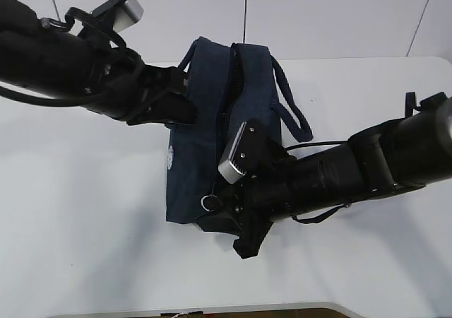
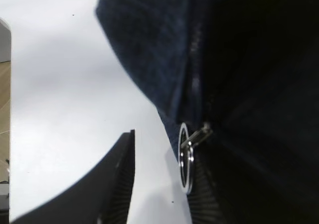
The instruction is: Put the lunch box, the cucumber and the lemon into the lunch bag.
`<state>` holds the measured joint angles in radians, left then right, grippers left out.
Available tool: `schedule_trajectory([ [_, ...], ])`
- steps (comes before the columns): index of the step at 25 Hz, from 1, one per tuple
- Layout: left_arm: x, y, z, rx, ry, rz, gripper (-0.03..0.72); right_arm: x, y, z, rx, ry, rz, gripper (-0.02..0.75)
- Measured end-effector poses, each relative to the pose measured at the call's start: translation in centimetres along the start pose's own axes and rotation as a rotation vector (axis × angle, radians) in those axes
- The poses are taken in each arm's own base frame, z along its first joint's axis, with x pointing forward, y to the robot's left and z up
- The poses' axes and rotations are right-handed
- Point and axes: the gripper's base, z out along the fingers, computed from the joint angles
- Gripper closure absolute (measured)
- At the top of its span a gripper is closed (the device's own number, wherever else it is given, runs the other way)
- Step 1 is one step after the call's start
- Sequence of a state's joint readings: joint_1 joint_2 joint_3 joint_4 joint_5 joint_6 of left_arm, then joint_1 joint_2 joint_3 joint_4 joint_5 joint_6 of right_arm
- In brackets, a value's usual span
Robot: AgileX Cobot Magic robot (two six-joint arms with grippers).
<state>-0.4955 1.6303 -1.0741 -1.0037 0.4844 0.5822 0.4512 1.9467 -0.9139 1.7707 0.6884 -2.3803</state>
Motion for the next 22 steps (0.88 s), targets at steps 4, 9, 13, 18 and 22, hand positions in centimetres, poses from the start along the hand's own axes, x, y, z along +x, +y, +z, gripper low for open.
schedule_trajectory([
  [4, 0.00, 0.00, 0.00, 0.000, 0.000, 0.000, 0.690, 0.02, 0.00, 0.01, 0.000, 0.000, 0.000, 0.519],
  [9, 0.02, -0.01, 0.00, 0.001, 0.002, 0.000, 0.690, 0.27, -0.20, 0.04, 0.021, 0.024, 0.004, 0.675],
  [13, 0.02, -0.02, 0.00, 0.002, 0.003, 0.000, 0.690, 0.36, -0.30, 0.04, 0.032, 0.033, 0.032, 0.733],
  [18, 0.05, -0.03, 0.00, 0.004, 0.006, 0.000, 0.690, 0.36, -0.29, 0.04, 0.032, 0.033, 0.041, 0.733],
  [22, 0.06, -0.04, 0.00, 0.004, 0.006, 0.000, 0.690, 0.36, -0.29, 0.04, 0.032, 0.033, 0.041, 0.733],
])
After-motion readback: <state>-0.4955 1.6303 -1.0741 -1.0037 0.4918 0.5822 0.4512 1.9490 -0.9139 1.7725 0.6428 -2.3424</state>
